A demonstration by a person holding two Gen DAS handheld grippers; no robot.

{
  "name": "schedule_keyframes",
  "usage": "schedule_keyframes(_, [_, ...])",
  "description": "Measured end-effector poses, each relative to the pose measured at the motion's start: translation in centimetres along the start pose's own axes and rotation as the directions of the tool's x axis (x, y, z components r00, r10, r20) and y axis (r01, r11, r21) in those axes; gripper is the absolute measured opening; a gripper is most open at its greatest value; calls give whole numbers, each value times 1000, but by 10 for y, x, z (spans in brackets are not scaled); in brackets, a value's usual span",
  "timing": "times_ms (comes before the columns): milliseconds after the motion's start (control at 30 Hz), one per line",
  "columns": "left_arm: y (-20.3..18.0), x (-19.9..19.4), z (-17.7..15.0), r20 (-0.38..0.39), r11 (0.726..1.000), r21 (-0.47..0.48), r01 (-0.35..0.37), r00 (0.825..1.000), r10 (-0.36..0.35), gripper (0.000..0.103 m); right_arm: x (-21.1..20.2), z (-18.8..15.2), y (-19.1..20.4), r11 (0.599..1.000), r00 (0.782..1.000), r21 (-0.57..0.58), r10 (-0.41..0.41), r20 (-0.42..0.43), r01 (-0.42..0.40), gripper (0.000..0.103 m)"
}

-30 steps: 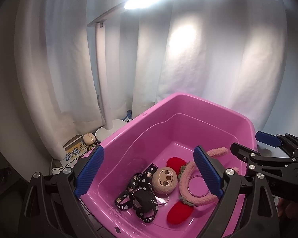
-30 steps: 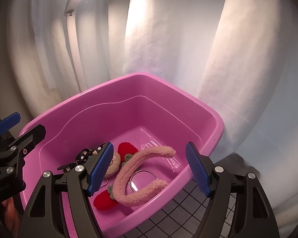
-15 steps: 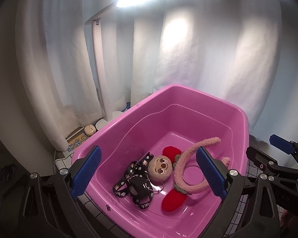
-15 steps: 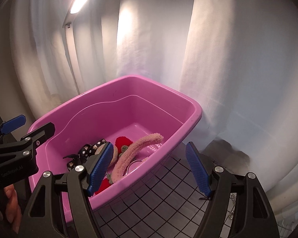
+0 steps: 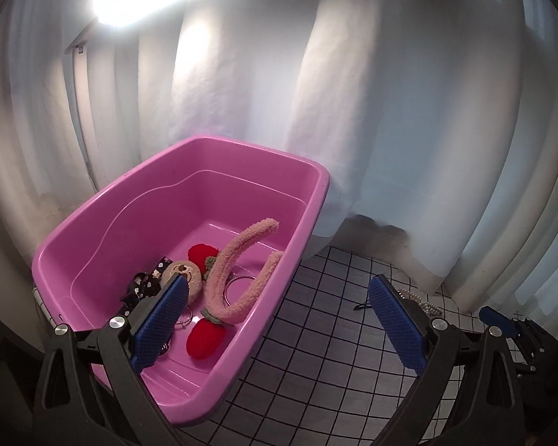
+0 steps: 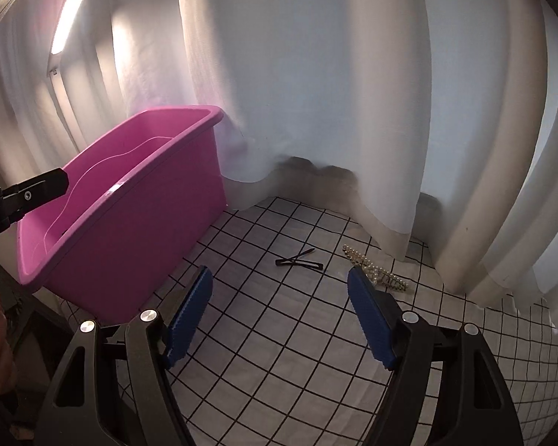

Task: Organize jewelry
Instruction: 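Withdraw both tools toward the black hair clip and pearl claw clip, then grasp the black hair clip with the left tool while the right tool grasps the pearl claw clip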

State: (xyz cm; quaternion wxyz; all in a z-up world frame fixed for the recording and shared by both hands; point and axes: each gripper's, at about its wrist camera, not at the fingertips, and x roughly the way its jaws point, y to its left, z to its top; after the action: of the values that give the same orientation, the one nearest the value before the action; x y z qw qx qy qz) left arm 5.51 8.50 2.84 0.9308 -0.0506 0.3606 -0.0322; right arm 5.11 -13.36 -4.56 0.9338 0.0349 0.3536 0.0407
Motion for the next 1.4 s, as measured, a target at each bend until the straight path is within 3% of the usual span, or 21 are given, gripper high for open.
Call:
schedule_keyframes(133, [-39, 9, -9, -20, 998, 44, 44, 999, -43, 96, -6, -16, -43, 996, 999, 67, -53, -10, 53, 72])
schedule_keyframes(333, [-88, 40, -29, -71, 987, 110, 121, 991, -113, 96, -2, -28, -85, 988, 998, 140, -64, -25, 67, 72])
schedule_keyframes(567, [-126, 91, -52, -129, 975, 198, 101, 989, -76, 96, 32, -33, -106, 986, 997, 160, -44, -58, 53, 72])
schedule_keyframes(833, [-122, 161, -69, -220, 980, 196, 41, 975, 3, 96, 93, -34, -118, 981, 993, 196, 13, -121, 11, 72])
schedule_keyframes(967, [-124, 190, -77, -248, 971, 238, 31, 968, 30, 96, 120, -35, -120, 977, 990, 212, 25, -142, 6, 72])
schedule_keyframes(1400, [-111, 244, -86, -298, 966, 250, 73, 955, 5, 96, 170, -37, -123, 942, 986, 328, -12, -169, 67, 72])
